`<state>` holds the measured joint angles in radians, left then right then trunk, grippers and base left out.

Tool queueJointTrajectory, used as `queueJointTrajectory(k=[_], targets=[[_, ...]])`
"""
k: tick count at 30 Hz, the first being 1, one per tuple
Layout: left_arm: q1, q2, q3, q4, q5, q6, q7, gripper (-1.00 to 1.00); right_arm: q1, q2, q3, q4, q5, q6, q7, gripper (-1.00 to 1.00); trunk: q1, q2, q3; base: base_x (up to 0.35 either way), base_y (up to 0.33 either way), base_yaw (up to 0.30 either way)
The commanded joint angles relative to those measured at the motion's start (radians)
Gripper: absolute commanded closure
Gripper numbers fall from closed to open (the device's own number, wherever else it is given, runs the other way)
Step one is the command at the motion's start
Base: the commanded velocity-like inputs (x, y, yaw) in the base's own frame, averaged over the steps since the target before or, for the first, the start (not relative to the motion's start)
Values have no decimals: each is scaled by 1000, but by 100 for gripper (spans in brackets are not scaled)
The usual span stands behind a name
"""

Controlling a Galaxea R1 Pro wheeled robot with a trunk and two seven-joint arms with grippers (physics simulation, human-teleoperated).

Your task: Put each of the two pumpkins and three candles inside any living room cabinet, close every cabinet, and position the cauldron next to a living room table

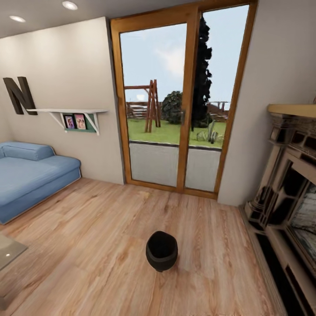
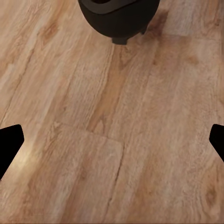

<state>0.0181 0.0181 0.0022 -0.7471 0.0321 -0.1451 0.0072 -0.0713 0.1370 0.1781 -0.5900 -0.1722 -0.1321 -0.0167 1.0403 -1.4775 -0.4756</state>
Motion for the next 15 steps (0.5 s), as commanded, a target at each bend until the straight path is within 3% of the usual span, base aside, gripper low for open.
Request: queueJointTrajectory(k=[1,6,15], targets=[[0,0,-1,-1,3,-2,1,-100,-1,0,4,1,-10,-4,-2,-100,0,0,-1,21,250,-286],[0,0,-1,0,3,-1,1,-100,-1,1,4,0,-12,-4,-3,-100,0,0,-1,42,174,-172],[0,0,-1,0,3,-1,1,-100,-1,7,4,-7,-23,-4,-4,-100,0,0,-1,114,234,-21]])
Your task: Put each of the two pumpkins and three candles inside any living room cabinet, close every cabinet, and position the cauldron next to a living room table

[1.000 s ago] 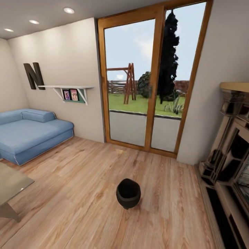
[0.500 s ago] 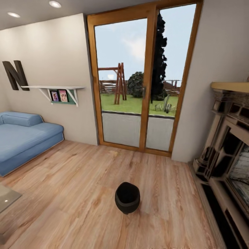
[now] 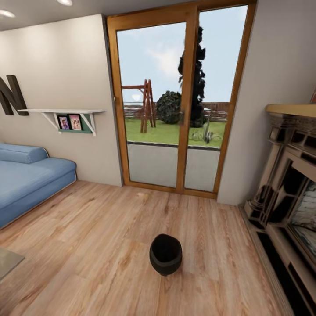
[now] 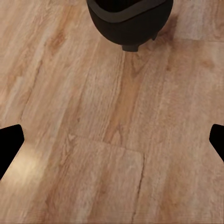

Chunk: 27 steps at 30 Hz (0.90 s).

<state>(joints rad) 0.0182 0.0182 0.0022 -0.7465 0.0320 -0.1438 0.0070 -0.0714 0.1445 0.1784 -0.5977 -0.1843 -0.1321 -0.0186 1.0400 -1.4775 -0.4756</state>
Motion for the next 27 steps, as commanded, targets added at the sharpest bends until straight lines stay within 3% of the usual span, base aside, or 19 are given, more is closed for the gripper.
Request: queueJointTrajectory(k=[1,11,27], targets=[[0,0,-1,-1,3,-2,1,-100,-1,-1,4,1,-11,-4,-1,-100,0,0,-1,160,260,-3],[0,0,-2,-1,3,-3,1,-100,-1,-4,5,2,-8,-3,0,-100,0,0,-1,195,223,-1],[0,0,-2,-1,4,-3,1,-100,-1,-3,3,-7,-12,0,-3,-100,0,0,-1,24,49,0]])
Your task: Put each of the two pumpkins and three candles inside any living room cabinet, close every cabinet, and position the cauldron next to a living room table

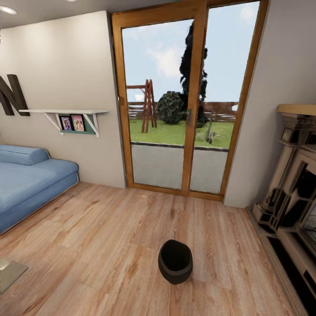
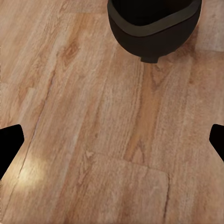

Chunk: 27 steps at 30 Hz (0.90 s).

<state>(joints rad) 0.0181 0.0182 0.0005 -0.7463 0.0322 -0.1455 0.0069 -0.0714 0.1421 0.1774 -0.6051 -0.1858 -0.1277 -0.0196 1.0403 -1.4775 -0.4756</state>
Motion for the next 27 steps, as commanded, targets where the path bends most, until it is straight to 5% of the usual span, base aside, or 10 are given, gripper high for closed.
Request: queueJointTrajectory(k=[1,21,24,27], targets=[[0,1,-1,-1,3,-2,1,-100,-1,-1,4,1,-11,-4,-3,-100,0,0,-1,0,201,0],[0,1,-2,45,9,22,-7,-100,-1,-6,-5,-7,-11,-3,-3,-100,0,0,9,100,187,-157],[-2,0,-3,20,12,99,-9,-100,-2,-6,-7,-39,-12,2,-7,-100,0,0,9,25,17,-86],[-7,0,-4,-82,16,249,-10,-100,-14,-6,-9,-111,-11,61,-31,-100,0,0,10,10,7,-35]])
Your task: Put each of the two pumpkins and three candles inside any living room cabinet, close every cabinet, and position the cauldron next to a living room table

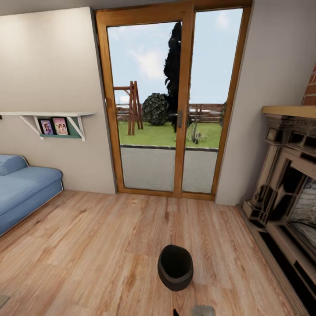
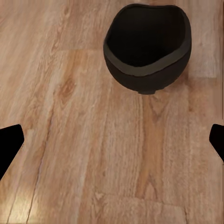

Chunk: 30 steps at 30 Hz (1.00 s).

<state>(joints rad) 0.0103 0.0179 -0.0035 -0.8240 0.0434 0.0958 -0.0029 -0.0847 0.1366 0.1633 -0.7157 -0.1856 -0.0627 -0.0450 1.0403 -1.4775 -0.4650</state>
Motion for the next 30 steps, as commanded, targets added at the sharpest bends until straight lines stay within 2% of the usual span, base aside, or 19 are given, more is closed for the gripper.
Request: queueJointTrajectory(k=[1,4,5,7,8,11,12,13,16,17,18,19,20,25,30], targets=[[-5,0,-1,-73,6,104,0,-100,-15,-3,-8,-62,-10,84,-42,-100,0,-1,-1,5,3,-18],[-34,0,-1,-151,7,243,1,-100,-50,-4,-50,-159,-10,245,-101,-100,0,-1,-1,3,2,-12],[-78,0,0,-178,4,326,3,-100,-83,-4,-79,-209,-10,346,-132,-100,0,-1,-1,2,1,-6],[-134,1,3,-185,2,395,4,-100,-121,-4,-99,-244,-10,429,-153,-100,0,-1,-1,1,1,-4],[-192,0,4,-171,0,454,5,-100,-161,-4,-111,-264,-10,490,-167,-100,0,-1,-1,1,0,-2],[-280,-2,5,-112,-1,518,10,-100,-212,-3,-123,-279,-10,545,-180,-100,0,-1,-1,0,0,-2],[-312,-3,5,-81,-2,532,11,-100,-224,-3,-125,-282,-10,557,-186,-100,0,-1,-1,0,0,0],[-382,-4,5,-3,-1,549,12,-100,-246,-3,-129,-287,-10,574,-202,-100,0,-1,-1,0,0,0],[-493,-3,6,137,4,558,13,-100,-285,-3,-132,-282,-11,594,-241,-100,0,-1,-1,0,0,0],[-566,-4,7,226,6,552,13,-100,-313,-3,-133,-265,-11,618,-266,-100,0,-1,-1,0,0,0],[-600,-4,7,266,6,548,14,-100,-327,-3,-133,-252,-11,634,-275,-100,0,-1,-1,0,0,0],[-660,-6,7,333,7,543,16,-100,-356,-3,-134,-219,-11,664,-288,-100,0,-1,-1,0,0,0],[-684,-8,7,358,6,541,17,-100,-371,-3,-134,-200,-11,675,-292,-100,0,-1,-1,0,0,0],[-766,-35,3,434,3,533,19,-100,-435,-3,-136,-89,-11,708,-308,-100,0,-1,-1,0,0,0],[-784,-46,1,448,1,501,37,-100,-454,-5,-158,-51,-11,712,-311,-100,0,-1,-1,0,0,0]])
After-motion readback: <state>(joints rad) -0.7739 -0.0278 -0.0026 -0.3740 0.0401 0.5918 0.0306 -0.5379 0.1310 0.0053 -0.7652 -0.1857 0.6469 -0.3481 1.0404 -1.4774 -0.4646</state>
